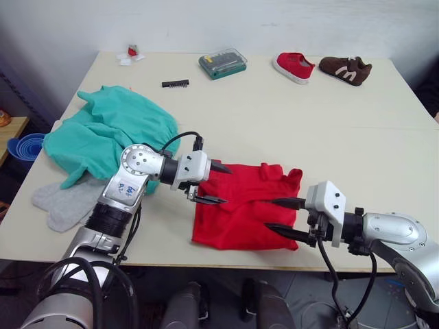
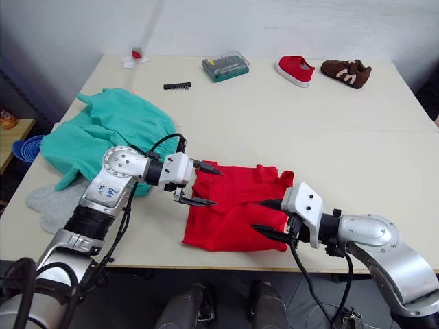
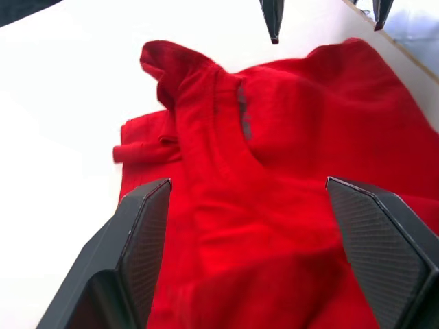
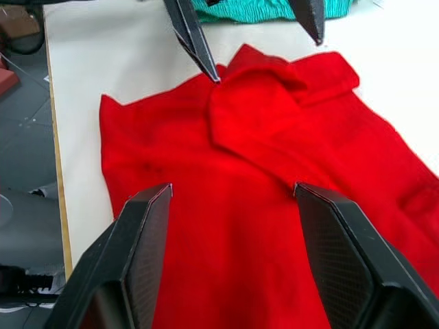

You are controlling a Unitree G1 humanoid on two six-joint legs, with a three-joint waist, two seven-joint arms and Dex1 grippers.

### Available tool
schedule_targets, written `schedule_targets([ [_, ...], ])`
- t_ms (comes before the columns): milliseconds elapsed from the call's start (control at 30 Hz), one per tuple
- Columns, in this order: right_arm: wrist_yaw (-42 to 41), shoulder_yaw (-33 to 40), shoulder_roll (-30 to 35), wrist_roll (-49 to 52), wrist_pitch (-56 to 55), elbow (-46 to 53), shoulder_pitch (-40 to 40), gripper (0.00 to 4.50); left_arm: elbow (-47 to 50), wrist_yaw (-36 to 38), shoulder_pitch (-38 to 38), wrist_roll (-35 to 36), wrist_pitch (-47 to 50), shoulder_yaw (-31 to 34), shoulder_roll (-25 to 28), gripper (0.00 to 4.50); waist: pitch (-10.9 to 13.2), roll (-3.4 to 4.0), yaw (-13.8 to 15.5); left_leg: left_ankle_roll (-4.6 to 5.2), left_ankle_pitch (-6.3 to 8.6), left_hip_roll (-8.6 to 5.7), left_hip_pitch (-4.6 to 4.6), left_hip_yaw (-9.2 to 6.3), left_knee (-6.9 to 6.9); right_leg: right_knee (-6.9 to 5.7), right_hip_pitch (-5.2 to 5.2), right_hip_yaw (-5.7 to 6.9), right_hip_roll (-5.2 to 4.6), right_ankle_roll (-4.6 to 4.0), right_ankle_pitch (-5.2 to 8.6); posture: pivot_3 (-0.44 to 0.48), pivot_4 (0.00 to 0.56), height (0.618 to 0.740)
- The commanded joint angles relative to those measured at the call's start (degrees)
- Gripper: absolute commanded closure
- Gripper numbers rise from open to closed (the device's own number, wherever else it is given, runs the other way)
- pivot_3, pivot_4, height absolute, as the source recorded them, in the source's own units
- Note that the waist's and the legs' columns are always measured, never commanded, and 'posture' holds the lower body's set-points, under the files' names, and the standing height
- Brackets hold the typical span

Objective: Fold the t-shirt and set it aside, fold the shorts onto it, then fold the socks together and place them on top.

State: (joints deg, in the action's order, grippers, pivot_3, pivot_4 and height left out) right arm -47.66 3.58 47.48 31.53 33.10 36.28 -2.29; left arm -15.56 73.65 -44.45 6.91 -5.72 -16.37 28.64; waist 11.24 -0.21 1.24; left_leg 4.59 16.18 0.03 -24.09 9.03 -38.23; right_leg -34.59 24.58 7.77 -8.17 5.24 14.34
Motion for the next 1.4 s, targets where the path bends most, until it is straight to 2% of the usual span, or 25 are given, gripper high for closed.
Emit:
schedule_targets([
  [33, 0.58, 1.84, 0.24, 0.14, -0.61, 2.8, 0.65, 1.65, -0.46, 4.04, -1.25, 0.02, -2.04, -1.24, 0.49, 0.73, 0.0, 0.0, 0.03, 0.0, 0.0, 0.01, 0.0, 0.0, 0.0, 0.0, 0.0, 0.0, 0.01, 0.0, 0.0, 0.0, 0.15, 0.74],
  [200, 0.88, 2.47, 0.55, -0.2, -0.69, 3.08, 1.58, 1.65, 2.08, 9.36, -2.21, 2.0, 1.45, -1.2, 2.39, 0.73, 0.0, 0.0, 0.07, 0.02, -0.01, 0.02, -0.02, -0.02, -0.06, 0.0, -0.01, 0.0, 0.01, 0.0, 0.0, 0.0, 0.15, 0.74],
  [400, 1.75, 2.07, 0.04, -0.39, -0.41, 3.48, 1.72, 1.65, -2.37, 6.19, -3.63, -3.1, -5.17, -1.99, 1.5, 0.73, 0.0, 0.0, 0.24, 0.08, 0.0, 0.0, -0.03, -0.05, -0.1, 0.0, -0.04, 0.01, -0.03, 0.02, -0.01, 0.0, 0.15, 0.74],
  [500, 2.21, 1.8, -0.04, -0.29, -0.2, 3.74, 1.67, 1.65, -4.55, 5.73, -4.24, -3.97, -6.85, -2.1, 0.67, 1.4, 0.0, -0.01, 0.18, 0.11, 0.0, -0.02, -0.04, -0.05, -0.12, 0.0, -0.04, 0.01, -0.04, 0.03, -0.02, 0.0, 0.15, 0.74],
  [767, 2.77, 2.5, -0.02, -0.14, -0.36, 3.4, 2.24, 1.65, -8.63, 5.61, -5.01, -5.13, -9.43, -2.15, 0.33, 4.01, 0.0, -0.01, 0.13, 0.11, 0.0, 0.0, -0.05, -0.05, -0.13, -0.02, -0.03, 0.02, -0.02, 0.03, -0.02, 0.0, 0.15, 0.74],
  [833, 2.84, 2.53, -0.04, -0.1, -0.36, 3.33, 2.27, 1.65, -10.33, 5.4, -5.77, -4.29, -7.97, -1.47, -0.31, 4.48, 0.0, -0.01, 0.23, 0.12, 0.0, 0.0, -0.05, -0.05, -0.15, -0.02, -0.03, 0.02, -0.03, 0.03, -0.02, 0.0, 0.15, 0.74],
  [900, 2.9, 2.45, -0.02, -0.24, -0.5, 3.19, 2.3, 1.65, -11.47, 4.92, -6.37, -2.49, -4.12, -0.18, -1.37, 4.48, 0.0, -0.01, 0.22, 0.16, 0.03, 0.0, -0.08, -0.06, -0.22, -0.02, -0.04, 0.03, -0.03, 0.03, -0.02, 0.0, 0.15, 0.74],
  [1067, 3.12, 2.17, -0.03, -0.53, -0.66, 3.0, 2.07, 1.65, -18.48, -4.48, -12.22, 3.16, 19.68, 7.5, -6.1, 4.48, 0.02, -0.05, 0.22, 0.29, 0.11, 0.02, -0.24, -0.21, -0.68, -0.22, -0.05, 0.11, -0.01, 0.05, -0.02, 0.0, 0.15, 0.74],
  [1267, 3.3, 2.09, -0.33, -1.14, -0.88, 2.53, 2.0, 1.65, -33.26, -13.29, -18.09, 2.99, 33.68, 12.38, -6.96, 4.48, 0.02, -0.05, 0.0, 0.31, 0.16, 0.05, -0.23, -0.21, -0.76, -0.25, -0.1, 0.1, 0.06, 0.14, -0.04, 0.0, 0.15, 0.74],
  [1400, 3.66, 1.88, -0.77, -1.31, -0.74, 2.13, 1.8, 1.65, -36.37, -16.63, -17.56, 0.6, 36.97, 11.6, -6.88, 4.48, 0.04, -0.09, 0.07, 0.29, 0.17, 0.06, -0.24, -0.21, -0.76, -0.38, -0.07, 0.1, 0.09, 0.16, -0.03, 0.0, 0.15, 0.74],
])
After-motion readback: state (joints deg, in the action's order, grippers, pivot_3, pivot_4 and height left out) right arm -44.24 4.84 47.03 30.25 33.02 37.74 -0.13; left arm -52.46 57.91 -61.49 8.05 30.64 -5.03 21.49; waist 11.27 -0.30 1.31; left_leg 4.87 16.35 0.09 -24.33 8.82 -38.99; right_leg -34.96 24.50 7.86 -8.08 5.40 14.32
